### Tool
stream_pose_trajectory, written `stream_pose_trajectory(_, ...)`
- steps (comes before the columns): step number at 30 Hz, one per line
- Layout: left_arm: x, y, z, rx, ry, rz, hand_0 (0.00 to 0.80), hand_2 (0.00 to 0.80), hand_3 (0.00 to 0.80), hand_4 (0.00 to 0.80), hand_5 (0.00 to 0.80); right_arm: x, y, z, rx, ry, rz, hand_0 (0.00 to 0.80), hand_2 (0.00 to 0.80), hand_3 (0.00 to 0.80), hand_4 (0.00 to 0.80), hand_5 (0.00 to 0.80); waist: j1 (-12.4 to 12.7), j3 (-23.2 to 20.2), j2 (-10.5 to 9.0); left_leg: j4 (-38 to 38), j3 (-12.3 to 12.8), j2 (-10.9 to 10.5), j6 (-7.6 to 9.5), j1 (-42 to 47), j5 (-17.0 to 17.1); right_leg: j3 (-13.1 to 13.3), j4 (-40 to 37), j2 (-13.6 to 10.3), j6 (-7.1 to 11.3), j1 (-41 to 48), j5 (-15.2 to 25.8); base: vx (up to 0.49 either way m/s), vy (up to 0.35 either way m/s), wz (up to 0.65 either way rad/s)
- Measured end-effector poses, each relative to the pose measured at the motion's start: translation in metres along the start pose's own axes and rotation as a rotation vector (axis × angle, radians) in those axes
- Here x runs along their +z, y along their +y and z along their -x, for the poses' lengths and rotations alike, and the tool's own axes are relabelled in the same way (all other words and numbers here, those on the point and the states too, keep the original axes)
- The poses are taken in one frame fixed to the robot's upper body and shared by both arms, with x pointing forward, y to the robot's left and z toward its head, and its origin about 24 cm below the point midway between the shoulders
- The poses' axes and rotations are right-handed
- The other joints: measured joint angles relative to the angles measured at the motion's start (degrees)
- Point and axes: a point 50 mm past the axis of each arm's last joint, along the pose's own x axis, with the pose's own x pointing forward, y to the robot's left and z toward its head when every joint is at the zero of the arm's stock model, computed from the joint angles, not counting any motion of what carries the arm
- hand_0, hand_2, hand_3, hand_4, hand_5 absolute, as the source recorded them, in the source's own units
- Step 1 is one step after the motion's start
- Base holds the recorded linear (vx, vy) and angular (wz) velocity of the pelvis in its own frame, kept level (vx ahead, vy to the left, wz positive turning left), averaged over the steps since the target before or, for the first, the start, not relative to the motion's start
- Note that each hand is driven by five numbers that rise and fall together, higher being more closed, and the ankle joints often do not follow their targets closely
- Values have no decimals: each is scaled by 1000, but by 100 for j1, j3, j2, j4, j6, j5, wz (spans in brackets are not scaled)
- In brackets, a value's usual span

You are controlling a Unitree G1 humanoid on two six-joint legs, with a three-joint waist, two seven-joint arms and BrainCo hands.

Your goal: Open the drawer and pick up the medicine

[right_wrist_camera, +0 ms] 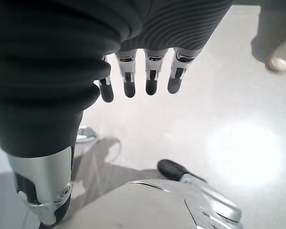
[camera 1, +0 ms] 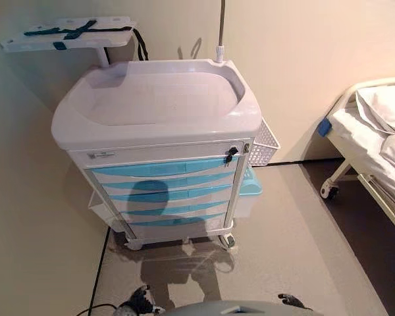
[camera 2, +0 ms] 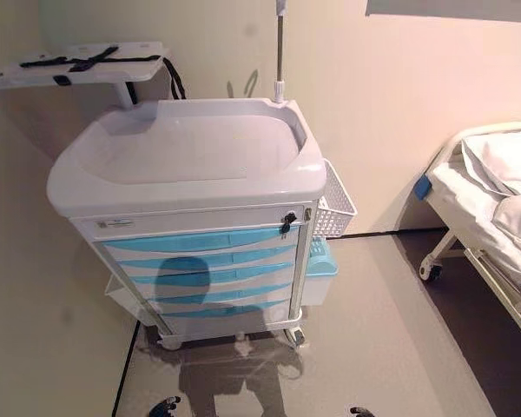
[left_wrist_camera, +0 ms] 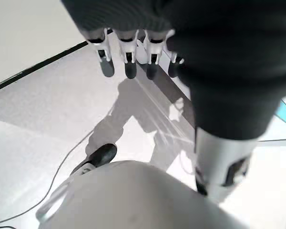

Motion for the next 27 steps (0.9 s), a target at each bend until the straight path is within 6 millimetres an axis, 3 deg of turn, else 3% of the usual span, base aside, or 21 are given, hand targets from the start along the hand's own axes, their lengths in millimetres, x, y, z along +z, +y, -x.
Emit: stream_pose_trajectory(27, -3, 1, 1, 6, 13, 61, 0, 0, 0, 0, 0, -1, 0, 0, 2, 1, 11, 0, 0, 0, 0, 0, 0, 12, -22, -3, -4, 0, 0, -54, -1, -1, 1, -1, 3, -55, -2, 0, 0, 0)
